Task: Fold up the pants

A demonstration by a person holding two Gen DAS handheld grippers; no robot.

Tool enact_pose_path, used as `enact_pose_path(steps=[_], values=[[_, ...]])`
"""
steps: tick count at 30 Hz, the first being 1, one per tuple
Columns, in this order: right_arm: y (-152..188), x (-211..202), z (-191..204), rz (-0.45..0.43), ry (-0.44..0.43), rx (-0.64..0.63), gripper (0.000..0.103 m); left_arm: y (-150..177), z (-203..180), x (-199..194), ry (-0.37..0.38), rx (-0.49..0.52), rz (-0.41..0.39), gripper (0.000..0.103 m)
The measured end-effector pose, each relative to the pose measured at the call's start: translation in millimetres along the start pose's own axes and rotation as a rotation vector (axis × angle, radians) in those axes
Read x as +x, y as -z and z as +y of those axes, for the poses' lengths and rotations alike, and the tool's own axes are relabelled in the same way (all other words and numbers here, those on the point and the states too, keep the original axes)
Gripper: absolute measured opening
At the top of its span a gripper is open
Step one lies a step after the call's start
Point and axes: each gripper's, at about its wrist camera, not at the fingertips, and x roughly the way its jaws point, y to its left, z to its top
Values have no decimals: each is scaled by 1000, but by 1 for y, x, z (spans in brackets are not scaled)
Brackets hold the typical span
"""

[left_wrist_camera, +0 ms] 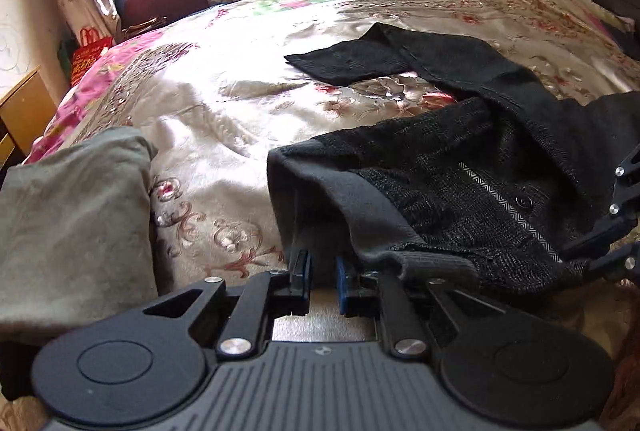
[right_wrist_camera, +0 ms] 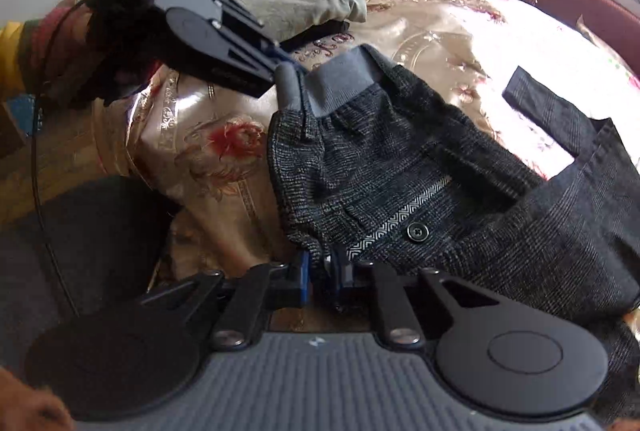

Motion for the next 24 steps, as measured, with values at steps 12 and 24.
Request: enact_pose_path(steps=[12,24], values=[[-21,-36,-34,102,-102,117,29,-12,-5,-37,40,-108,-172,32],[-105,10,-174,51,325,122,42,-20,-73,26,92,-145,-177,32]])
